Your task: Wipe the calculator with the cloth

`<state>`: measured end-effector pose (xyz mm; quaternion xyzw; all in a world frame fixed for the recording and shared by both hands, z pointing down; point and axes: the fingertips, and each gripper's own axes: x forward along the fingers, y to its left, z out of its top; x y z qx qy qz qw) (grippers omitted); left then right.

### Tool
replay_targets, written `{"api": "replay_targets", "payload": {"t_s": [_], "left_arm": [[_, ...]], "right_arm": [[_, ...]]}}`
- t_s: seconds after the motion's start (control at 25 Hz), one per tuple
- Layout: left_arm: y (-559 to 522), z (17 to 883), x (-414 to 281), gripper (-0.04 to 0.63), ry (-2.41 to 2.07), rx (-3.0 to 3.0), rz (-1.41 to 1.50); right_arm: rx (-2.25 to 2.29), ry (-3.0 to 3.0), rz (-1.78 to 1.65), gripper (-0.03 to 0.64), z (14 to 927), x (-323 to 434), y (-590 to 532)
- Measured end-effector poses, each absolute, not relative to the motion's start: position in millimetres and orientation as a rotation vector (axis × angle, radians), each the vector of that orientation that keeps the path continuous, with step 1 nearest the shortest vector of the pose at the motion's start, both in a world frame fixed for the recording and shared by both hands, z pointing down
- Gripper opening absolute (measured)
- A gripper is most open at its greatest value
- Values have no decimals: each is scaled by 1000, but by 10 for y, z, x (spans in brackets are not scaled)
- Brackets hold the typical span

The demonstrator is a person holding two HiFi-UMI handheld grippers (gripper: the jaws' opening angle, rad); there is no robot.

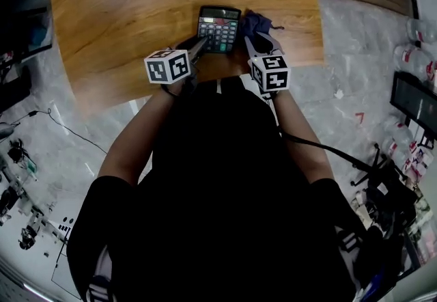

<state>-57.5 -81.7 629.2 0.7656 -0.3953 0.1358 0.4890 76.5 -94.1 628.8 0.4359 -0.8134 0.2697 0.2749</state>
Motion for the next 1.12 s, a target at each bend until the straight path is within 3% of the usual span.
{"api": "replay_targets", "payload": {"t_s": [0.24,0.48,0.64,0.72,0.76,0.84,1.12], "left_arm": [[-738,6352,-635,147,-1066,1959,666],[-809,5868,-655,150,-1138,2257,864],[-957,4892,-654,56,-1358,2568,703],[-1051,4398,-636,16,-1466,2664,555],[-1082,4179,-621,9,-1501,2697,480],[-1100,3787,-565,8,-1533,2746,334],[-1040,3003,-275,5,-1622,2809,12]], "right_arm": [[1057,-2118,760,135,6124,732,-876],[1078,-2164,750,144,5562,817,-944],[1212,-2412,539,143,4586,791,-1150],[1292,-2524,350,106,4030,730,-1260],[1336,-2563,260,59,3782,699,-1298],[1405,-2634,100,26,3360,622,-1319],[1416,-2722,-116,15,3120,334,-1191]]}}
